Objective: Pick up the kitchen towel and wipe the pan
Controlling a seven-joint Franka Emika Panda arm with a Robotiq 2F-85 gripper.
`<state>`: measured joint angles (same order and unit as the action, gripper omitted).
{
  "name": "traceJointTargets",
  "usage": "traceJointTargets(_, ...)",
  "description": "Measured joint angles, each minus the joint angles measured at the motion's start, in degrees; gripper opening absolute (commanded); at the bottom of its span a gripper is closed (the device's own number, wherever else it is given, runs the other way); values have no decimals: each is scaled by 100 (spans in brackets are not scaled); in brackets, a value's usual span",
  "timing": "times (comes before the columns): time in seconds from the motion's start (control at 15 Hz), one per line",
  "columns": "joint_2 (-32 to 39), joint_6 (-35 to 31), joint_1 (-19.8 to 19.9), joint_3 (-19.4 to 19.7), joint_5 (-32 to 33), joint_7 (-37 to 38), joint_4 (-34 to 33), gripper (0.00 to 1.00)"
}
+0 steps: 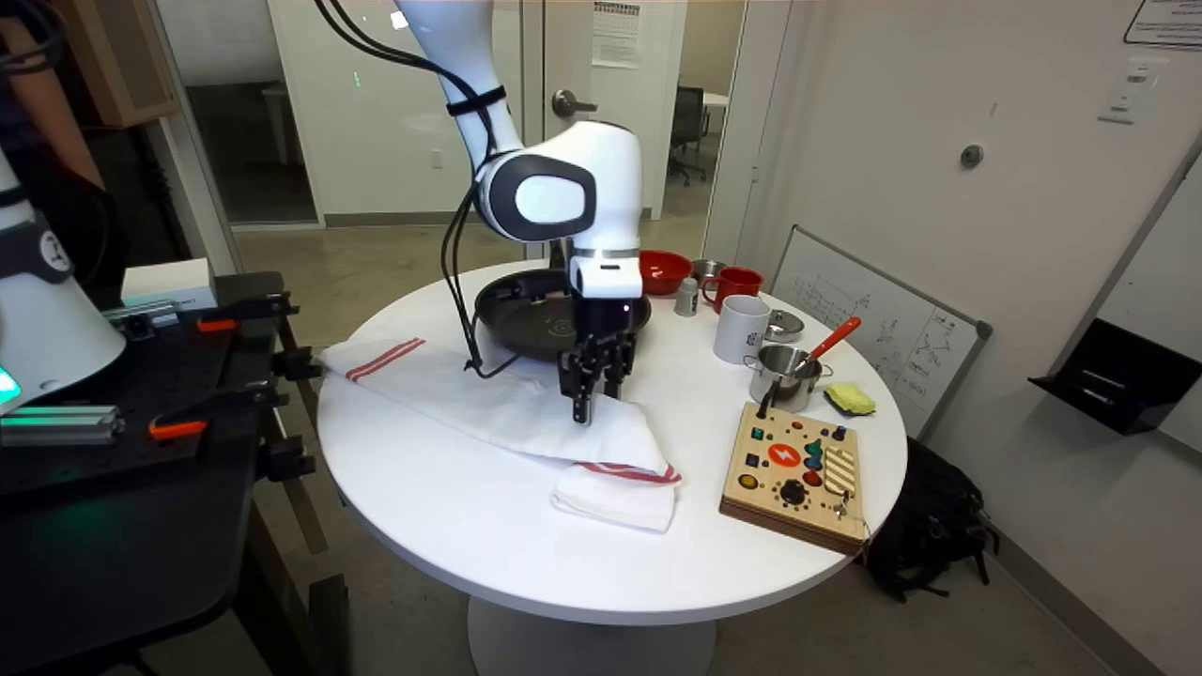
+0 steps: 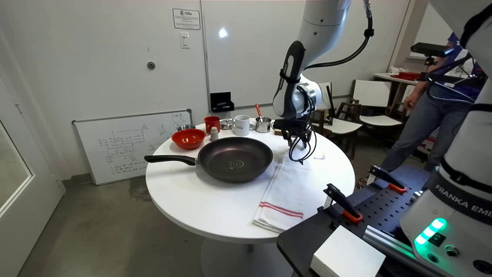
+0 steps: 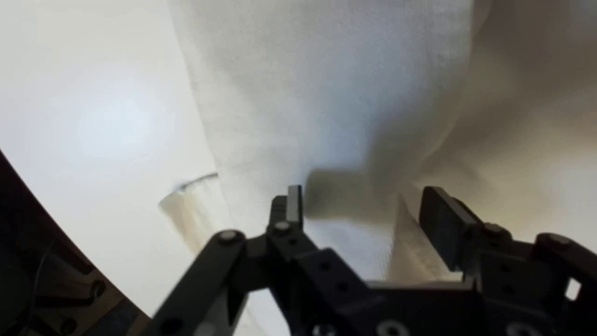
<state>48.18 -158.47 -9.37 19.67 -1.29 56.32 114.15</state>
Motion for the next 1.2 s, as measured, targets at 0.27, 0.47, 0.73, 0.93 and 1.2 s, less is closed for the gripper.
traceJointTargets(0.27, 7, -3, 111, -160, -81, -13, -1, 6)
traceJointTargets(0.47, 7, -19, 189, -283, -92, -48, -16, 0)
traceJointTargets(0.73, 7, -21, 272, -417, -109, -147, -39, 2)
traceJointTargets(0.93, 7, -20, 356, -530, -166, -249, -58, 2)
traceJointTargets(1.2, -21, -19, 420, -791, -213, -492, -91, 2)
